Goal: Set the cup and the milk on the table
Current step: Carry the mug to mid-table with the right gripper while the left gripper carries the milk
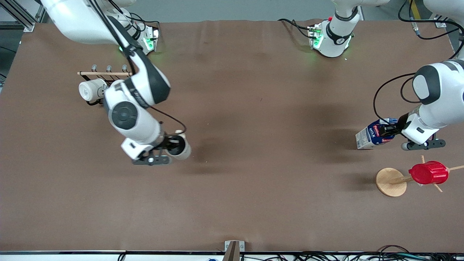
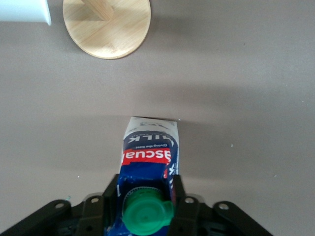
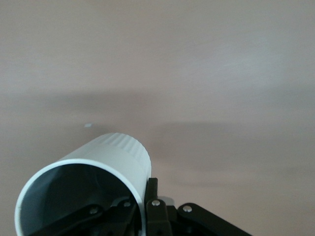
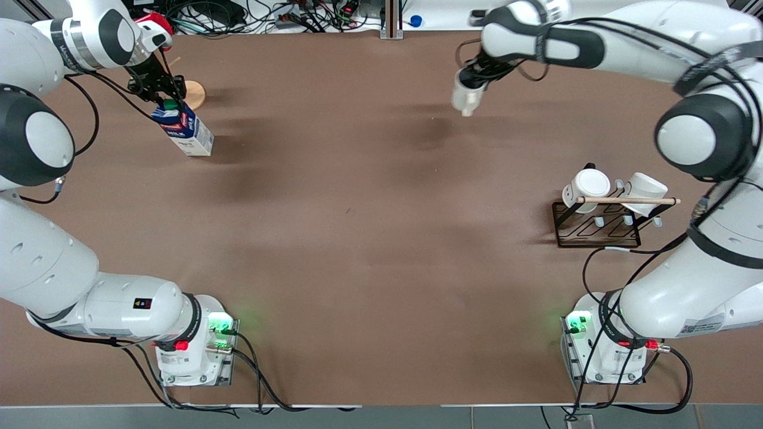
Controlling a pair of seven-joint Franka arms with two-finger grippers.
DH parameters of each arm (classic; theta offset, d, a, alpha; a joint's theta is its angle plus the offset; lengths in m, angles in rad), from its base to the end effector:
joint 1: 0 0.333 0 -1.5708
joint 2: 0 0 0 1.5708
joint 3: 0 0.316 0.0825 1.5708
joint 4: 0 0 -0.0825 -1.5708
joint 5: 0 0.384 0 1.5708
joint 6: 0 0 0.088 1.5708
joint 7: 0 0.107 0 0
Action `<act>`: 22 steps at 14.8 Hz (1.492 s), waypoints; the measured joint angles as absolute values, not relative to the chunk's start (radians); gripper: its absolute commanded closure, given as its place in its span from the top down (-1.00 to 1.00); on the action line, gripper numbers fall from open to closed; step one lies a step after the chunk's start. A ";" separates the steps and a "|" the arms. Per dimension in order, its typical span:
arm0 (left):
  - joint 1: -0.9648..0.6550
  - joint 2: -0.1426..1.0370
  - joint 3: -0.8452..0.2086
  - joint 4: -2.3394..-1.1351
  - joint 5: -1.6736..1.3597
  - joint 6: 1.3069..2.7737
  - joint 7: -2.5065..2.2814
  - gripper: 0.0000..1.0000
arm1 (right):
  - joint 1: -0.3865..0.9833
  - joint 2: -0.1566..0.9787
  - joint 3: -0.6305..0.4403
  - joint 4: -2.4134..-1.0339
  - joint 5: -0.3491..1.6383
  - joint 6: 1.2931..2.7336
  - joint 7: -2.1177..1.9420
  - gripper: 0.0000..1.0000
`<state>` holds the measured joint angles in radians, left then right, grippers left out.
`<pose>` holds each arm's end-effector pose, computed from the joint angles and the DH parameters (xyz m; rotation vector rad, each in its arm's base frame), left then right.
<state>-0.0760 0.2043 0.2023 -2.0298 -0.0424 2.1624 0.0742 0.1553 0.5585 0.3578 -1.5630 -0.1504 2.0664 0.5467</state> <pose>0.5743 0.0684 0.3435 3.1374 0.1165 -0.1059 0.6215 0.3006 0.3339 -3.1018 0.0140 0.0674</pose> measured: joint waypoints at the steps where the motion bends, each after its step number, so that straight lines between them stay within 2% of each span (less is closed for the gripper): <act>1: -0.076 0.200 0.202 -2.033 -0.042 2.162 0.074 -0.76 | 0.181 0.588 0.366 -1.539 -0.155 2.074 0.593 -0.97; 3: -0.076 0.193 0.203 -2.034 -0.042 2.163 0.074 -0.92 | 0.238 0.632 0.384 -1.506 -0.156 2.101 0.665 -0.94; 8: -0.078 0.165 0.192 -2.018 -0.019 2.164 0.095 -1.00 | 0.375 0.694 0.410 -1.496 -0.186 2.198 0.795 -0.93; 13: -0.083 0.153 0.110 -1.953 -0.017 2.163 0.097 -1.00 | 0.428 0.726 0.412 -1.495 -0.284 2.207 0.879 -0.90; 16: -0.085 0.153 0.072 -1.881 -0.017 2.063 0.097 -1.00 | 0.452 0.762 0.412 -1.495 -0.343 2.248 0.931 -0.90; 17: -0.085 0.153 0.059 -1.854 -0.016 2.018 0.095 -1.00 | 0.454 0.773 0.412 -1.495 -0.366 2.254 0.950 -0.84; 18: -0.085 0.153 0.046 -1.831 -0.015 1.987 0.090 -1.00 | 0.454 0.780 0.411 -1.494 -0.382 2.259 0.960 -0.45; 19: -0.085 0.154 0.031 -1.816 -0.014 1.974 0.079 -1.00 | 0.453 0.785 0.410 -1.491 -0.389 2.261 0.964 0.51; 20: -0.085 0.154 0.015 -1.806 -0.014 1.969 0.061 -1.00 | 0.451 0.786 0.409 -1.487 -0.393 2.261 0.966 1.00; 22: -0.086 0.156 -0.030 -1.801 -0.010 1.967 -0.001 -1.00 | 0.446 0.786 0.409 -1.476 -0.418 2.261 0.966 1.00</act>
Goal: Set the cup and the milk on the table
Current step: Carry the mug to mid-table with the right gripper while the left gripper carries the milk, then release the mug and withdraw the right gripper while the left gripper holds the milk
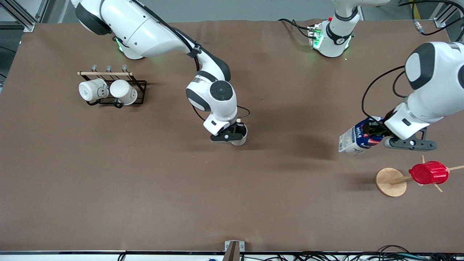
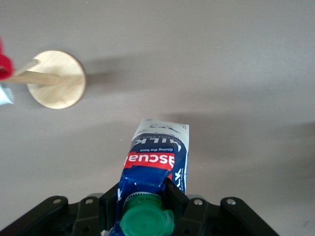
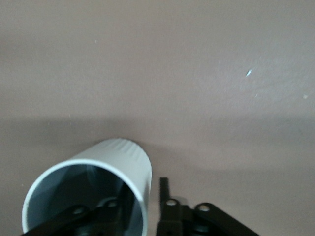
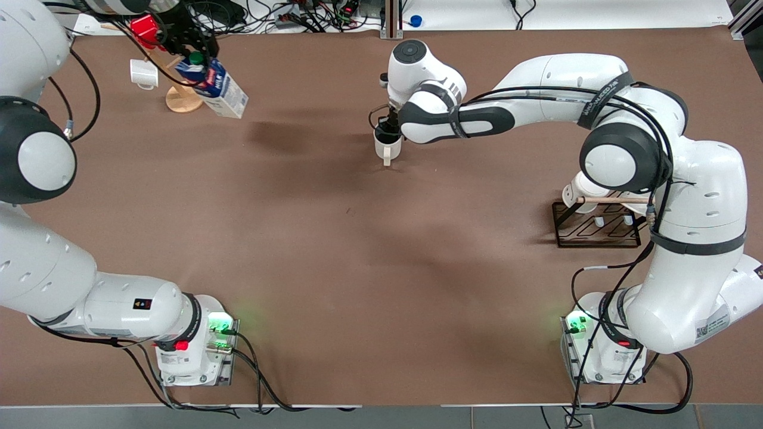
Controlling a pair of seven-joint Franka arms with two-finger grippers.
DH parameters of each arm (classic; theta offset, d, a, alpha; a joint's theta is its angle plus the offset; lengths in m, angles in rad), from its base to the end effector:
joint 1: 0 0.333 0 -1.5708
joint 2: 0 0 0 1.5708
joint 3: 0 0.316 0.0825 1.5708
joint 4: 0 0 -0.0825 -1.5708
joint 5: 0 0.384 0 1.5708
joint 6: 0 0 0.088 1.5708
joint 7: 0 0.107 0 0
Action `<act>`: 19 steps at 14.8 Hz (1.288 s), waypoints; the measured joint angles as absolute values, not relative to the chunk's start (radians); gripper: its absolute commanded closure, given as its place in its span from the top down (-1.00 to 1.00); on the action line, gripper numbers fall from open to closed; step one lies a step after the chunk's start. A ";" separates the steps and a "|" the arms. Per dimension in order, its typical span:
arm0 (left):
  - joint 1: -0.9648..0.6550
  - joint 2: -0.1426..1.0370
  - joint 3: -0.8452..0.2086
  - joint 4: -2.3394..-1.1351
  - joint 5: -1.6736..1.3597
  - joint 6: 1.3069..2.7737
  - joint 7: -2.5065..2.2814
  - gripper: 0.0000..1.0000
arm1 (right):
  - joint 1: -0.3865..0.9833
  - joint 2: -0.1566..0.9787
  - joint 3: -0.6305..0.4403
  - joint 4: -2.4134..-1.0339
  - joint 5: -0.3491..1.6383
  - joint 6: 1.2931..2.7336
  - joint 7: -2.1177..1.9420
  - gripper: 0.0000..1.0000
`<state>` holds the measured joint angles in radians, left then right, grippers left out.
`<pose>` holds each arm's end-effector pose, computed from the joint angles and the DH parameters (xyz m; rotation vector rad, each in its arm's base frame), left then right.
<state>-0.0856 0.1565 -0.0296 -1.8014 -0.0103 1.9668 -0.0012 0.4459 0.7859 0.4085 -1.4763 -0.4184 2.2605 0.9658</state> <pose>0.6024 -0.0696 0.4575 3.1222 -0.1714 0.0127 0.5231 0.5009 0.2429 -3.1104 -0.0423 -0.1308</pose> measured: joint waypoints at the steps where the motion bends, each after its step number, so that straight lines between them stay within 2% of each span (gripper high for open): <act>1: -0.086 0.160 -0.061 -1.801 0.008 1.967 -0.038 -1.00 | 0.441 0.786 0.409 -1.471 -0.438 2.260 0.966 1.00; 3: -0.086 0.180 -0.150 -1.797 0.074 1.967 -0.138 -1.00 | 0.426 0.781 0.411 -1.458 -0.452 2.257 0.966 1.00; 5: -0.091 0.222 -0.251 -1.770 0.102 1.968 -0.266 -1.00 | 0.402 0.742 0.413 -1.443 -0.456 2.191 0.967 1.00; 9: -0.100 0.331 -0.403 -1.704 0.141 1.968 -0.491 -1.00 | 0.297 0.547 0.414 -1.420 -0.458 1.957 0.966 1.00; 14: -0.102 0.471 -0.578 -1.635 0.309 1.968 -0.778 -1.00 | 0.105 0.359 0.404 -1.426 -0.426 1.858 0.855 1.00; 16: -0.105 0.514 -0.614 -1.611 0.342 1.968 -0.834 -1.00 | 0.063 0.312 0.340 -1.426 -0.347 1.844 0.723 1.00; 19: -0.116 0.568 -0.637 -1.584 0.381 1.968 -0.892 -1.00 | 0.050 0.232 0.173 -1.425 -0.208 1.758 0.479 1.00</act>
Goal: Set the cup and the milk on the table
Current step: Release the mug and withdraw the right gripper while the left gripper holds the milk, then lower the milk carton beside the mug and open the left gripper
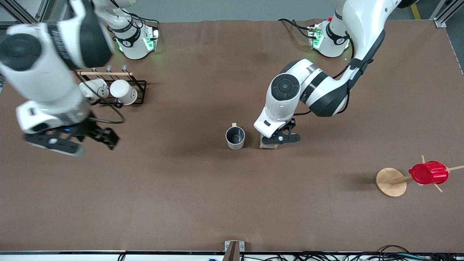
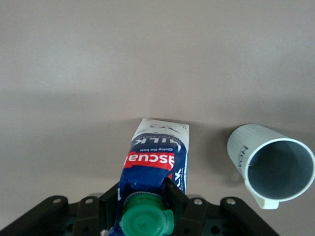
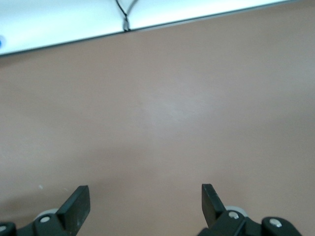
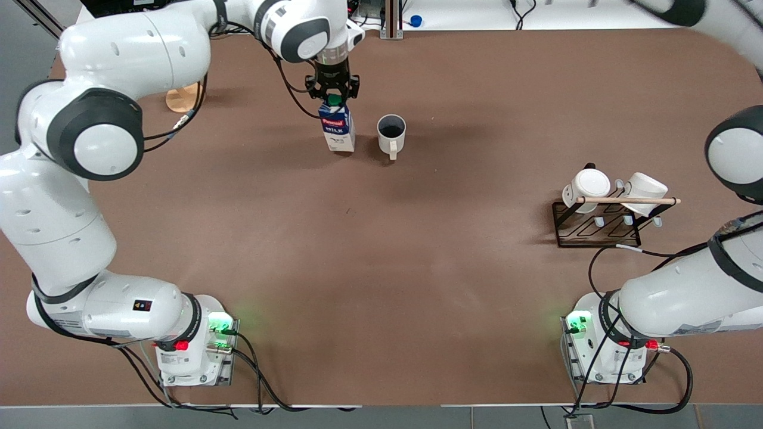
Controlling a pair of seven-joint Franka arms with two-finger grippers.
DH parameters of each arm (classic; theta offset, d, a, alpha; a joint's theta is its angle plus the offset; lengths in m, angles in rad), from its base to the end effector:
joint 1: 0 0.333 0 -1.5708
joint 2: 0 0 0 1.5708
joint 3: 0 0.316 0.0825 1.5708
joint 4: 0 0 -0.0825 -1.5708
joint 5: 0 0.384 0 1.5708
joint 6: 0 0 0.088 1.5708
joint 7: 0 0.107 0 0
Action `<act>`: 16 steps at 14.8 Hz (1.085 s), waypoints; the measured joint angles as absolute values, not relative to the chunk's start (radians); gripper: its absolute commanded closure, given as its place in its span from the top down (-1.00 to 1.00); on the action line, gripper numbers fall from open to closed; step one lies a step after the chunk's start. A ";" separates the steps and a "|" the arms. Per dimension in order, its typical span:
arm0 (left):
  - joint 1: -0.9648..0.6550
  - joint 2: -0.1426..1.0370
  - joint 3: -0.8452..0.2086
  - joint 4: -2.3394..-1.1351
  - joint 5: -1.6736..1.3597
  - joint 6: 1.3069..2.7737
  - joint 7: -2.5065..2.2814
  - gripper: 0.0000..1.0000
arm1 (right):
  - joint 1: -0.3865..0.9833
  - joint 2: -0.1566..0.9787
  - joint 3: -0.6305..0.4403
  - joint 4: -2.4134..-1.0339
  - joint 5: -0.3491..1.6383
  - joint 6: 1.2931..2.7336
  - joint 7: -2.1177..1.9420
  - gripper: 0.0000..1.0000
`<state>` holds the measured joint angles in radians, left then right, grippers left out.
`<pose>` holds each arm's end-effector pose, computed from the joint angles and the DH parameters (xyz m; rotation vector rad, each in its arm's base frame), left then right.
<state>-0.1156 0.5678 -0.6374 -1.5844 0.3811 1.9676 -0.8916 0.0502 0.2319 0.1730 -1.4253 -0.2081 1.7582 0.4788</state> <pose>0.5475 -0.3971 0.3502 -3.0833 -0.0667 0.0457 0.6311 0.1116 0.5762 2.9910 -0.3517 0.2343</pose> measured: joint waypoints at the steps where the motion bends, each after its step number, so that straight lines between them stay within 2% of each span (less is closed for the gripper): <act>1: -0.118 0.586 -0.646 -1.568 0.384 1.968 -0.903 -1.00 | 0.048 0.204 0.116 -1.425 -0.167 1.727 0.407 1.00; 3: -0.124 0.610 -0.657 -1.544 0.388 1.967 -0.921 -1.00 | 0.043 0.153 0.029 -1.425 -0.120 1.665 0.304 1.00; 6: -0.138 0.620 -0.663 -1.538 0.388 1.967 -0.936 -1.00 | 0.033 0.106 -0.034 -1.428 -0.060 1.595 0.279 1.00; 11: -0.139 0.623 -0.679 -1.538 0.391 1.965 -0.937 -1.00 | -0.040 0.084 -0.046 -1.438 -0.030 1.569 0.192 1.00; 16: -0.139 0.637 -0.680 -1.536 0.419 1.965 -0.937 -1.00 | -0.041 0.084 -0.037 -1.447 0.043 1.567 0.182 1.00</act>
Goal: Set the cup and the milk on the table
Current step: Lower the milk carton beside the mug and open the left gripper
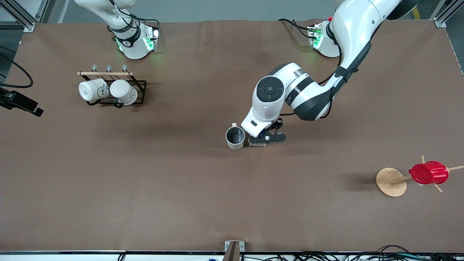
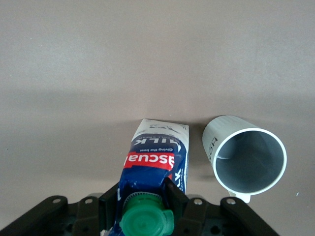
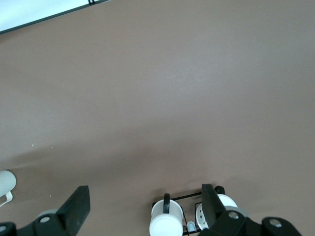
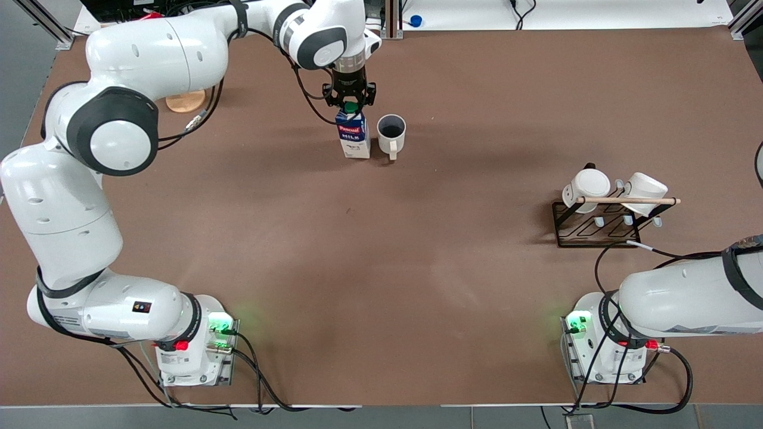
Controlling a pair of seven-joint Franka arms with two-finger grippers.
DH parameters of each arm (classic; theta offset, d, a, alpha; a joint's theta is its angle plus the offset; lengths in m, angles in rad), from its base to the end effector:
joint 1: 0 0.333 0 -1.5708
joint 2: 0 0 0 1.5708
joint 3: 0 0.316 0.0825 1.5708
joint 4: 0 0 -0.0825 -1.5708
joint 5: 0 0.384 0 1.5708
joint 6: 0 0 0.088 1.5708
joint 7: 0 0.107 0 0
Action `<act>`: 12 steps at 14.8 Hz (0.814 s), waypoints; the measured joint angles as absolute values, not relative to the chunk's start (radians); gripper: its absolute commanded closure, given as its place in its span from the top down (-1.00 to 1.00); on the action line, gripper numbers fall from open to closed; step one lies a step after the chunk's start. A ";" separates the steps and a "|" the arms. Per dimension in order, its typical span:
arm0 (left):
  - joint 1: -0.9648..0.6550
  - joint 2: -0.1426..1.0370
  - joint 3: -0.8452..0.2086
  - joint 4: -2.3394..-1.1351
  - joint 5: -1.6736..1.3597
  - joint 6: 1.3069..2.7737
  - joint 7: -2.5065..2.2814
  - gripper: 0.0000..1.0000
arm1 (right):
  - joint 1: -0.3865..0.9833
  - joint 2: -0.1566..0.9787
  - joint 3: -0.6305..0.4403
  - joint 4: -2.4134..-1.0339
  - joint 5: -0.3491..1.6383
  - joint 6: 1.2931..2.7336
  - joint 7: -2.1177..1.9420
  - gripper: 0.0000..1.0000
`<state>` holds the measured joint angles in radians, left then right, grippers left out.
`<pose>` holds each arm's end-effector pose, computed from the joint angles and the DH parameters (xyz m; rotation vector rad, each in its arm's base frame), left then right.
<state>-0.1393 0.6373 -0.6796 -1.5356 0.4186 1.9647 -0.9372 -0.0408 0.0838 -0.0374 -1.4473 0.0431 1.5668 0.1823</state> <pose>0.5389 -0.4278 0.3379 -3.1017 -0.0468 0.0624 0.5795 -0.0397 0.6350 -3.0734 0.4008 -0.0521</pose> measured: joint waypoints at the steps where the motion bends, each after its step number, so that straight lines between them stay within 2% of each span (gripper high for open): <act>1: -0.140 0.638 -0.680 -1.536 0.433 1.965 -0.938 -0.99 | -0.040 0.083 -0.032 -1.447 0.044 1.559 0.180 1.00; 2: -0.140 0.640 -0.681 -1.535 0.444 1.965 -0.940 -0.95 | -0.039 0.083 -0.026 -1.447 0.044 1.552 0.178 1.00; 3: -0.140 0.642 -0.682 -1.534 0.450 1.965 -0.944 -0.80 | -0.039 0.082 -0.022 -1.447 0.044 1.548 0.178 1.00; 5: -0.140 0.646 -0.682 -1.533 0.458 1.964 -0.947 -0.35 | -0.039 0.081 -0.020 -1.447 0.040 1.546 0.163 1.00; 8: -0.140 0.648 -0.682 -1.530 0.460 1.964 -0.947 0.90 | -0.039 0.081 -0.020 -1.447 0.029 1.545 0.144 1.00; 9: -0.140 0.648 -0.682 -1.530 0.461 1.964 -0.947 1.00 | -0.039 0.081 -0.020 -1.447 0.027 1.545 0.143 1.00; 12: -0.140 0.647 -0.684 -1.522 0.462 1.964 -0.949 1.00 | -0.039 0.081 -0.022 -1.447 0.022 1.544 0.118 1.00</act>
<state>-0.1397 0.6473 -0.6839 -1.5220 0.4619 1.9642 -0.9493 -0.0387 0.0811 -0.0221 -1.4471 0.0224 1.5444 0.1184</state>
